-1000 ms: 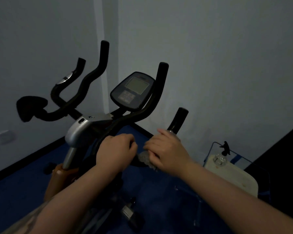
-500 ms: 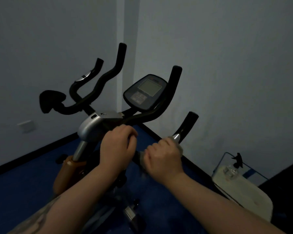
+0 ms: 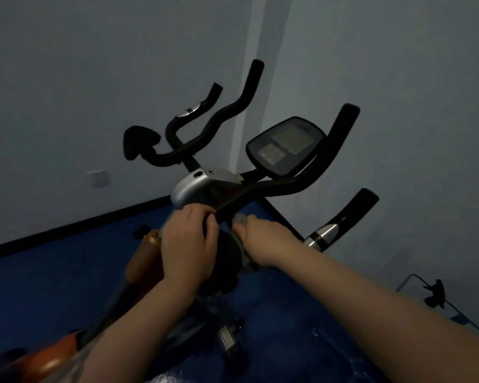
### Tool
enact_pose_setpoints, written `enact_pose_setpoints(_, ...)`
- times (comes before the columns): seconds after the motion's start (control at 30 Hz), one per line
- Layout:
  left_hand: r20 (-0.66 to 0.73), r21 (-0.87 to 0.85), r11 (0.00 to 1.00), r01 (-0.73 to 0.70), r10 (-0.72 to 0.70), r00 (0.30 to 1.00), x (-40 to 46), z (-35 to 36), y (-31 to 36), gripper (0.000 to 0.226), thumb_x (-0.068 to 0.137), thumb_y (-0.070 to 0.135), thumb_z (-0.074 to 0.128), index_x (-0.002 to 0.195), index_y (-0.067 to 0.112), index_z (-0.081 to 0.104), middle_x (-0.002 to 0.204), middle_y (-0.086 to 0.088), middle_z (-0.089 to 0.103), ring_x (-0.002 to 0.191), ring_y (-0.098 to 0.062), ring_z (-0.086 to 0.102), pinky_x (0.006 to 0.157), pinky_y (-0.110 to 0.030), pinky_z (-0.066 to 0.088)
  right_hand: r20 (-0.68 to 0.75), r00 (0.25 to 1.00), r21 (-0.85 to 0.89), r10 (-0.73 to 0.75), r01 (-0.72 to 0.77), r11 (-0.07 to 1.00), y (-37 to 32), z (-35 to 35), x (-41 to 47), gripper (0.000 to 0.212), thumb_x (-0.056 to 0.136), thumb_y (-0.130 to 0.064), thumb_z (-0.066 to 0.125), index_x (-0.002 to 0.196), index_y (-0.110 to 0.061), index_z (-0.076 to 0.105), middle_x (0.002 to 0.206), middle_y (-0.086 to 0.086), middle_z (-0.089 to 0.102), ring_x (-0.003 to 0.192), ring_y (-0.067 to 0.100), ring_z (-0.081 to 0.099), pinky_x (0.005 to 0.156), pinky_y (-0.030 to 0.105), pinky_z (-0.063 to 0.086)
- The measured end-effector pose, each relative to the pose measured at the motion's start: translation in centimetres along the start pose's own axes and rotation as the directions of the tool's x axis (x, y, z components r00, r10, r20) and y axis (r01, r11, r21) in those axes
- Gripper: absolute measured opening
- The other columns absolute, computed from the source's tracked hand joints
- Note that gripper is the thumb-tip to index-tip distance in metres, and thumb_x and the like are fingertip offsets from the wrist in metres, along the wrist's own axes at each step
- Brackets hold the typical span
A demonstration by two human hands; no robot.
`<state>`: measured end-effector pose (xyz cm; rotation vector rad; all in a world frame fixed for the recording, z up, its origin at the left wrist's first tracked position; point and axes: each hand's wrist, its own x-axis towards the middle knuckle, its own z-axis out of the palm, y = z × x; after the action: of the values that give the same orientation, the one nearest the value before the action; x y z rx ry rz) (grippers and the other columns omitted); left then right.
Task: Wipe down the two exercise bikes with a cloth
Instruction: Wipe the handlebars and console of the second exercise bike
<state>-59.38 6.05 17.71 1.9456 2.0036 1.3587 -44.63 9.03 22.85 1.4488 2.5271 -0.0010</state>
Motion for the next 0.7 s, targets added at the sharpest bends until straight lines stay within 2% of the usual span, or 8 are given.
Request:
enact_pose_setpoints(0.1,-0.01,-0.014,1.0,0.008,-0.009,1.0,0.3,-0.2,0.1,0.016,0.091,0.028,0.042,0.089,0.023,0.056,0.086,0.006,0.06,0.076,-0.011,0.051,0.068,-0.024,0.031,-0.089,0.996,-0.019,-0.002,0.0,1.0,0.3,1.7,-1.4,0.028,0.1,-0.028,0.034,0.123,-0.014,0.026,0.104,0.011,0.056,0.068,0.026,0.052,0.049,0.032,0.031)
enact_pose_setpoints(0.17,-0.02,-0.023,1.0,0.008,-0.008,1.0,0.3,0.0,0.0,0.014,0.091,0.027,0.042,0.088,0.025,0.055,0.084,0.008,0.059,0.075,-0.009,0.05,0.067,-0.024,0.034,-0.048,0.996,0.031,0.07,-0.069,0.997,0.5,2.4,-1.1,0.03,0.1,-0.039,0.028,0.116,-0.014,0.032,0.095,0.008,0.059,0.055,0.018,0.041,0.046,0.031,0.022)
enact_pose_setpoints(0.23,-0.026,-0.024,1.0,-0.003,0.003,1.0,0.2,0.2,-0.1,0.014,0.09,0.027,0.041,0.089,0.025,0.055,0.085,0.009,0.058,0.076,-0.008,0.05,0.067,-0.024,0.034,0.042,0.989,0.206,0.14,-0.145,0.968,0.5,1.9,0.7,0.041,0.099,-0.044,0.023,0.114,-0.01,0.039,0.102,0.013,0.06,0.069,0.023,0.05,0.056,0.033,0.029)
enact_pose_setpoints(0.37,-0.03,-0.023,1.0,-0.016,0.015,0.999,0.0,0.0,-0.1,0.015,0.09,0.025,0.043,0.089,0.021,0.058,0.087,0.005,0.06,0.079,-0.012,0.052,0.068,-0.022,0.029,0.084,0.994,0.614,0.064,-0.102,0.782,0.9,0.9,2.8,0.049,0.1,-0.041,0.031,0.134,-0.006,0.038,0.133,0.016,0.048,0.113,0.027,0.05,0.081,0.03,0.036)
enact_pose_setpoints(0.4,-0.027,-0.021,1.0,-0.022,0.021,0.999,0.1,0.0,0.0,0.014,0.09,0.023,0.045,0.089,0.02,0.059,0.088,0.004,0.061,0.079,-0.013,0.053,0.069,-0.021,0.028,0.076,0.996,0.578,0.049,-0.084,0.812,1.1,0.9,2.3,0.048,0.1,-0.038,0.033,0.136,-0.006,0.035,0.133,0.017,0.048,0.112,0.029,0.051,0.08,0.03,0.037)
enact_pose_setpoints(0.47,-0.029,-0.026,0.999,-0.029,0.028,0.999,0.2,0.0,0.0,0.011,0.09,0.018,0.048,0.089,0.018,0.059,0.088,0.002,0.061,0.079,-0.014,0.054,0.068,-0.019,0.026,0.023,0.999,0.225,0.05,-0.053,0.973,0.9,1.4,0.3,0.044,0.1,-0.03,0.038,0.135,-0.005,0.03,0.121,0.018,0.054,0.09,0.032,0.056,0.063,0.033,0.038)
enact_pose_setpoints(0.53,-0.029,-0.041,0.999,-0.032,0.031,0.999,0.3,0.1,-0.2,0.01,0.09,0.016,0.049,0.089,0.019,0.059,0.088,0.003,0.061,0.078,-0.013,0.053,0.068,-0.018,0.025,-0.164,0.985,-0.051,0.062,-0.071,0.996,0.3,2.6,-2.3,0.041,0.097,-0.034,0.041,0.127,-0.007,0.037,0.103,0.012,0.061,0.074,0.028,0.057,0.052,0.031,0.028)
enact_pose_setpoints(0.7,-0.018,-0.078,0.996,-0.044,0.043,0.999,0.3,0.1,-0.5,0.018,0.091,0.026,0.041,0.09,0.021,0.058,0.088,0.006,0.06,0.079,-0.009,0.051,0.07,-0.025,0.035,-0.503,0.861,-0.083,-0.067,0.029,0.996,5.8,1.8,-6.5,0.036,0.09,-0.041,0.042,0.071,-0.017,0.061,0.065,0.0,0.063,0.061,0.022,0.06,0.07,0.032,0.045)
